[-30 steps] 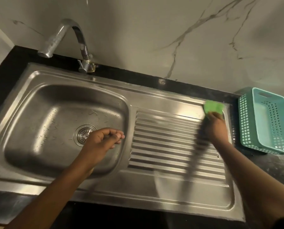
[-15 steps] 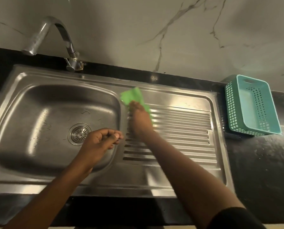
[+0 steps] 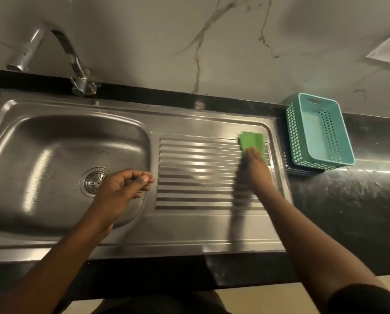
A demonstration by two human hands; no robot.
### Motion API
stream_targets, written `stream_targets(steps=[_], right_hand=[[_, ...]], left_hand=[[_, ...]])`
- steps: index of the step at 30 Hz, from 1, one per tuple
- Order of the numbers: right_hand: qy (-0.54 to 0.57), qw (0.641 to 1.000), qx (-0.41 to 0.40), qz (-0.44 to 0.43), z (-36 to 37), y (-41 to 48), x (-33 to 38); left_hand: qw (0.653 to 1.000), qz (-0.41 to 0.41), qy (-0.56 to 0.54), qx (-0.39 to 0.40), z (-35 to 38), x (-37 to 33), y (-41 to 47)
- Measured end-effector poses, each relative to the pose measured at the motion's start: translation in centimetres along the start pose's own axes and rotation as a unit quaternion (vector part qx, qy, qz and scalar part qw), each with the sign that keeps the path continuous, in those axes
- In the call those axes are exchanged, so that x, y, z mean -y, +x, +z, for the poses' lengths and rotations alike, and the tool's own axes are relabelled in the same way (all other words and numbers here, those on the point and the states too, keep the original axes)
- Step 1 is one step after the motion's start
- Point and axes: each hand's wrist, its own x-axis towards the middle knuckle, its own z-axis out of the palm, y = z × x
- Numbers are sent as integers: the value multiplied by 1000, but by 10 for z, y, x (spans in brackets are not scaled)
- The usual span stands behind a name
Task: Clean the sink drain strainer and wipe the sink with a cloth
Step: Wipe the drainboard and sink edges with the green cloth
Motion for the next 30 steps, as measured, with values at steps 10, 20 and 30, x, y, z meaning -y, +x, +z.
stream_targets(steps=[10,20,30], right_hand=[[71,996,-56,22,49,-57,73],[55,968,35,-242,101,-130,192],[-6,998,-14,53,20,-174,-29]], left_hand=[[1000,3,-8,20,-3,1,-10],[998,18,5,67,-8,-8,-9],[999,18,20,42,-33,18,-44]])
